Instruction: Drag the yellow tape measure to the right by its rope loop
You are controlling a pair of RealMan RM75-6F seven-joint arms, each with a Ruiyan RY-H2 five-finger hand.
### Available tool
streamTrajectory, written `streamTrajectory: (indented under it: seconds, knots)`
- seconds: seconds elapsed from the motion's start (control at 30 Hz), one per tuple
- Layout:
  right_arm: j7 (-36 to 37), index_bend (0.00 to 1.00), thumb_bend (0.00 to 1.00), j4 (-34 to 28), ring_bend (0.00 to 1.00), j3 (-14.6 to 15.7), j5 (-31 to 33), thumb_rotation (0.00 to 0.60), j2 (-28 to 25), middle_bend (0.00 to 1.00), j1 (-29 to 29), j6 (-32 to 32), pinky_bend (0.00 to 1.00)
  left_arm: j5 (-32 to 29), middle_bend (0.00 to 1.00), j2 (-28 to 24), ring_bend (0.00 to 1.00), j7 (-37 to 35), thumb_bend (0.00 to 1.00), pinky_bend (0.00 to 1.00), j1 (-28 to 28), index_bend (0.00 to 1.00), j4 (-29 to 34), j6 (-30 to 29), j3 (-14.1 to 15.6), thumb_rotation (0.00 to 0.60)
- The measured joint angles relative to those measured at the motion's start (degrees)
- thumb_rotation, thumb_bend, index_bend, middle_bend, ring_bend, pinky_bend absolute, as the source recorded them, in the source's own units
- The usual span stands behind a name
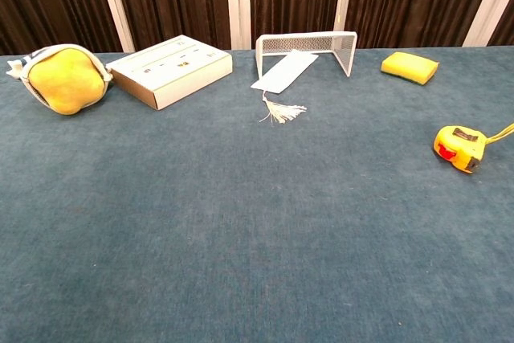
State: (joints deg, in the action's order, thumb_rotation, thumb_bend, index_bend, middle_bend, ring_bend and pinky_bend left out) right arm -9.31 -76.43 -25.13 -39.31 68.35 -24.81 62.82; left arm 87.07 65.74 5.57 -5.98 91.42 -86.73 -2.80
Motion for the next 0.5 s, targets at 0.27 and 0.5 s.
streamTrajectory:
  seconds: [0.27,0.5]
  knots:
    - [1.2,0.00,0.40,-3.5,0.00,1.9,-3.7,0.600,0.0,0.00,1.2,1.2,0.00,0.0,0.00,-0.1,0.00,-0.4,0.00,0.00,0.0,0.00,-0.1,0.0,0.0,0.600]
    - [3.7,0.00,0.39,-10.3,0.00,3.9,-9.9,0.600,-1.3,0.00,3.5,4.1,0.00,0.3,0.00,-0.1,0.00,-0.4,0.00,0.00,0.1,0.00,-0.2,-0.3,0.1,0.600]
